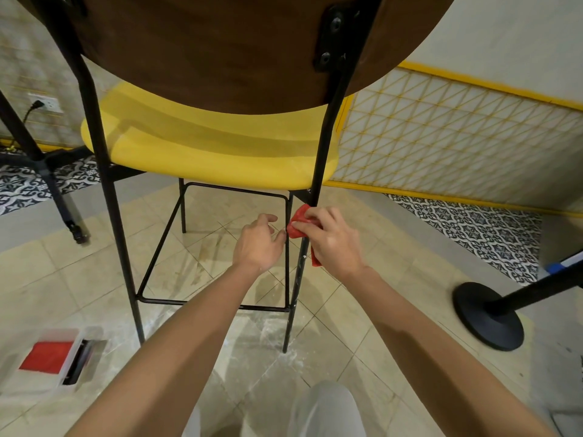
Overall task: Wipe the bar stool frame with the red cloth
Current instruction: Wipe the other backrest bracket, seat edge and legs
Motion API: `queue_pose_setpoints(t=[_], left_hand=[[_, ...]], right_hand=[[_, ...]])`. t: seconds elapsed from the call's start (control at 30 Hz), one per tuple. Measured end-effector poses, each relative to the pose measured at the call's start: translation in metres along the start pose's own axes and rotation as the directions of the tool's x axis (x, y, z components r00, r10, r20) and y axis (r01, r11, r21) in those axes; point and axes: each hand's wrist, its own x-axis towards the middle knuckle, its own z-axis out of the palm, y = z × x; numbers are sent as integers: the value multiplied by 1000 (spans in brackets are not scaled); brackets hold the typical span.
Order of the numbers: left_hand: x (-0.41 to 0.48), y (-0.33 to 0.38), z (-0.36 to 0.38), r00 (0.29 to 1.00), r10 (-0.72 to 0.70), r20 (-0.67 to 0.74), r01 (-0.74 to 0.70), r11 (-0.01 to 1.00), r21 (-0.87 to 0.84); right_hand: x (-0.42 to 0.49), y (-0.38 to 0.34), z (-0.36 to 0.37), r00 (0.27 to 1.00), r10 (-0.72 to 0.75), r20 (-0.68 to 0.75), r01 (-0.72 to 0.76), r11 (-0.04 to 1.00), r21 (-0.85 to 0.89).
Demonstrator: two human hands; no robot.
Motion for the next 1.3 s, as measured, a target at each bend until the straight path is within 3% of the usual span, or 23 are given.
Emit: queue_pose_setpoints(t=[0.17,0.43,0.53,0.67,0.8,1.0,1.2,1.3], left_hand=[[-2,-1,-2,1000,-10,27,10,1000,10],[-4,-15,-6,996,-67,65,65,997,29],[-1,-17,-7,994,-93,60,92,996,15],[2,-21,-6,989,-134,65,135,991,-1],[1,-23,-1,987,-145,75,146,989,-8],[-2,-26,-1,984,-160,76,162,987,-23],[1,-29,-5,977,-198,83,202,978,-42],[-2,-27,-1,975,-201,98,206,978,-40]], right_hand=[[-1,4,8,992,-58,115,79,979,-190],[-9,12,15,926,-169,337,234,958,-163],[-2,20,7,930,-228,290,275,952,-133],[-1,22,6,964,-180,196,205,972,-115],[-7,17,19,961,-130,243,159,982,-102],[-8,16,27,920,-166,354,205,976,-75],[-1,18,9,981,-94,171,105,993,-54],[-4,17,15,976,-107,192,124,989,-79]])
